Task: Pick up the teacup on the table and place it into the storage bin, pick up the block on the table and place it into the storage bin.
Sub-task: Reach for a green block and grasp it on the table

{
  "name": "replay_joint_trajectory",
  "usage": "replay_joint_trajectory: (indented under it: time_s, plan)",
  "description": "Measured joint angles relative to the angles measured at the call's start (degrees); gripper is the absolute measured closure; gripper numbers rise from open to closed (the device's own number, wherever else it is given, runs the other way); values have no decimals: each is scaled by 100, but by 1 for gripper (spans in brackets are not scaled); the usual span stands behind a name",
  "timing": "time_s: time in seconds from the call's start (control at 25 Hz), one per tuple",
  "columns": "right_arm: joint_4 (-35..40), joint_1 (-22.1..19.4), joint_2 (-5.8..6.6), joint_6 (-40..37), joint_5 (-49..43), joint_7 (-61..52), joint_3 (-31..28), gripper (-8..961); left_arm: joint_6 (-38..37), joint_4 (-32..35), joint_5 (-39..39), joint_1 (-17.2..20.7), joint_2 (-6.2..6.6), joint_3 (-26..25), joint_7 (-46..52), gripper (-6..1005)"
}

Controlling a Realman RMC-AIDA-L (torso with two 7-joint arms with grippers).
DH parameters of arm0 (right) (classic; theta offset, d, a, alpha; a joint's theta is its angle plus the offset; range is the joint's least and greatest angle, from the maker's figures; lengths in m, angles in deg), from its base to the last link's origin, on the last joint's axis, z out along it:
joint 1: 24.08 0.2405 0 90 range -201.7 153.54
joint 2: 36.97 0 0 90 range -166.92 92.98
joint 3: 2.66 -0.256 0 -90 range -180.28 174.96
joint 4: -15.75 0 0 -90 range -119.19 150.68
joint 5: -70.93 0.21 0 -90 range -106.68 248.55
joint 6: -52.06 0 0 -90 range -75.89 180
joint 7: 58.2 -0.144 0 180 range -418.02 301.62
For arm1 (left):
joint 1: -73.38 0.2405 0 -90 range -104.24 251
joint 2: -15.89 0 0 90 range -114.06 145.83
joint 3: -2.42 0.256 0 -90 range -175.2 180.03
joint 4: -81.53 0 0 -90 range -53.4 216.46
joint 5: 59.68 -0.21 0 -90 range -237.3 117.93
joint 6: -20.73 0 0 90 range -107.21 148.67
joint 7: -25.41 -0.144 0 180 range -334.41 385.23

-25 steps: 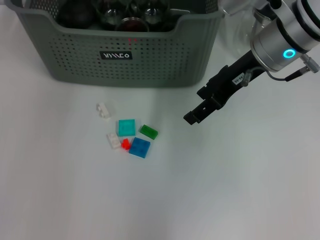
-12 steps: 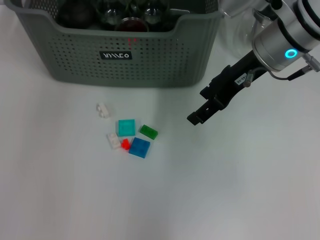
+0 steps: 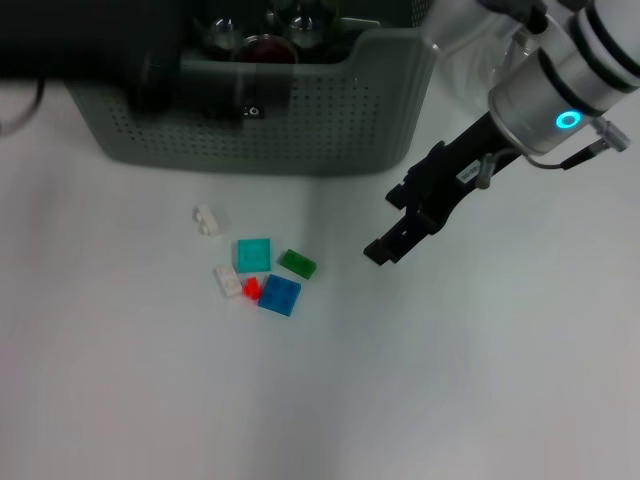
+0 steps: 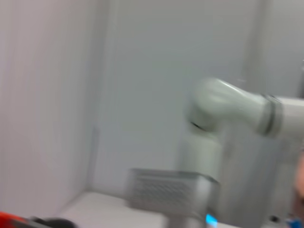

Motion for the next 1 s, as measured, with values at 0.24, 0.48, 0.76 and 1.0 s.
replay_joint_trajectory:
  time_s: [0.24,0.48,0.76,1.0]
  plan:
    - [-75,92,-86,193,110,110,280,5,-32,-99,-601,636,-290,217,-871,47]
    - [-263,104,-115,961,884,81,1320,5,21,-633,-1422,874,-329,-52,-1478,47]
    - [-597,168,-136,1878,1437,30,2128,5,205,-756,-1834,1064,-358,-228,-1781,48]
    - [-810,176,-149,2543,1956,20,2755,20,282,-834,-1870,1044,-361,-340,-1785,48]
